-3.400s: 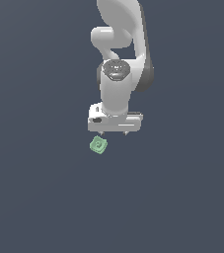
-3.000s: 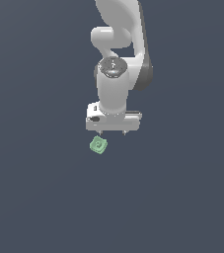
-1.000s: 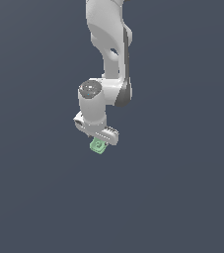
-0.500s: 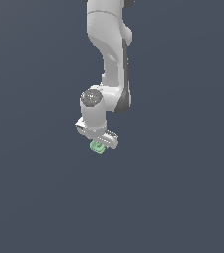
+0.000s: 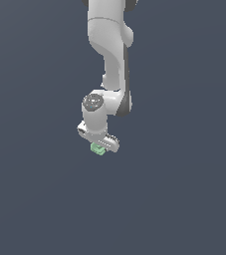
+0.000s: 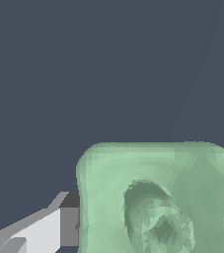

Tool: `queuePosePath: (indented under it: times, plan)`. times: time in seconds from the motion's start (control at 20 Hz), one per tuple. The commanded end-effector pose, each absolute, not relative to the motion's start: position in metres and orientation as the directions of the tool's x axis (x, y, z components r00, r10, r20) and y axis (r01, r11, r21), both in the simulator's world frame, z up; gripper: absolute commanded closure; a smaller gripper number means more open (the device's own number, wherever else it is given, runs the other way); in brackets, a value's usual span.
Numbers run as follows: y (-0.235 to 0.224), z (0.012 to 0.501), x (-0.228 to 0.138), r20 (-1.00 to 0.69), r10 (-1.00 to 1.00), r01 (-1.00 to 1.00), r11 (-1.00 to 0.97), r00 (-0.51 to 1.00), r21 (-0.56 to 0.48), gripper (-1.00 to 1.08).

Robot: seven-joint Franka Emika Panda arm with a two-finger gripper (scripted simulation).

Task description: Pick up the object and move it to a goal position.

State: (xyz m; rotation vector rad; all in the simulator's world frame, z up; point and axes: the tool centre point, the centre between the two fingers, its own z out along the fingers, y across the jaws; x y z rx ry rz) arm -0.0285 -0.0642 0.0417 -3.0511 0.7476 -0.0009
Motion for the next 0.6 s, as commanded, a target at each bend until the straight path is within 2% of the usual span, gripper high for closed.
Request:
queuePosePath:
  times: [0.0, 0.55]
  plan:
    - [-0.0645, 0.0408, -0.0287, 0.0, -0.463, -0.463, -0.887, 0.887, 0.0, 1.08]
    - [-0.0657, 0.0479, -0.0296, 0.001, -0.463, -0.463, -0.887, 0.887, -0.001, 1.08]
